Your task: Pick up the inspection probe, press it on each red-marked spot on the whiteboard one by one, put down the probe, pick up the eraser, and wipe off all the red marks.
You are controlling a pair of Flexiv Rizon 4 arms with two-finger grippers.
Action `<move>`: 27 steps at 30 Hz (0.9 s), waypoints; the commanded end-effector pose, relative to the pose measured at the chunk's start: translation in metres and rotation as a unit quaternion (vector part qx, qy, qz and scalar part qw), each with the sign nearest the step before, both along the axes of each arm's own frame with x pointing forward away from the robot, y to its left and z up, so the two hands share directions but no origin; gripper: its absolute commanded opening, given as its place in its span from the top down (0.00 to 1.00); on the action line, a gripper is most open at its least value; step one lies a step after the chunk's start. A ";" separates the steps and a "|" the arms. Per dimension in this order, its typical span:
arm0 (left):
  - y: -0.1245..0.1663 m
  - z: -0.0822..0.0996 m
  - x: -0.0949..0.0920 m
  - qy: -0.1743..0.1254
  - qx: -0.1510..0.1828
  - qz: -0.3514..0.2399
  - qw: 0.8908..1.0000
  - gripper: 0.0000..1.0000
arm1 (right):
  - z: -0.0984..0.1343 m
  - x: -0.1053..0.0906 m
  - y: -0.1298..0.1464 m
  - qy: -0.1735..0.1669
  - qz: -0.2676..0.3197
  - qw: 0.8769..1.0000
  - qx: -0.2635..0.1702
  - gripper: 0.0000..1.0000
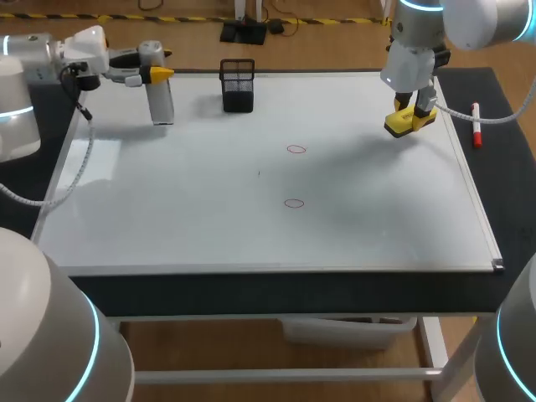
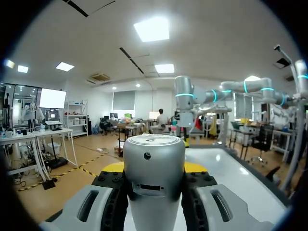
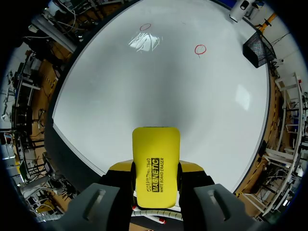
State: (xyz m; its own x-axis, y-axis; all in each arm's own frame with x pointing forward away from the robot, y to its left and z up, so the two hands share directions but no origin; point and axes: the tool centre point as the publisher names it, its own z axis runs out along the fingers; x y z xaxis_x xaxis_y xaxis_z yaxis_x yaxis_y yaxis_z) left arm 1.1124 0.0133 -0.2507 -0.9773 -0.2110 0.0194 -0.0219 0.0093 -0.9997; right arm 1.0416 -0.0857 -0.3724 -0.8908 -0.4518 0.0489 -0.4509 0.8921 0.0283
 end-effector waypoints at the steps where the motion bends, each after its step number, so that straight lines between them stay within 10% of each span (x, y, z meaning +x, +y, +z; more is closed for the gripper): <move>1: 0.001 0.006 -0.008 -0.001 0.006 0.077 0.997 1.00 | 0.001 0.001 0.000 0.001 0.001 1.000 -0.002 1.00; 27: 0.001 0.006 -0.008 -0.001 0.006 0.077 0.997 1.00 | 0.000 0.000 0.100 0.018 0.149 0.989 -0.006 1.00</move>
State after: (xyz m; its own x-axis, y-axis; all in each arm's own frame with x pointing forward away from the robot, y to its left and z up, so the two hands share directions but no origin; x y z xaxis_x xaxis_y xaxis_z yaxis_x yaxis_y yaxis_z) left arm 1.1075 0.0154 -0.2476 -0.9388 -0.3440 0.0169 -0.0232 0.0143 -0.9996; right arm 1.0390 0.0043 -0.3705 -0.7234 -0.6879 0.0592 -0.6861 0.7258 0.0489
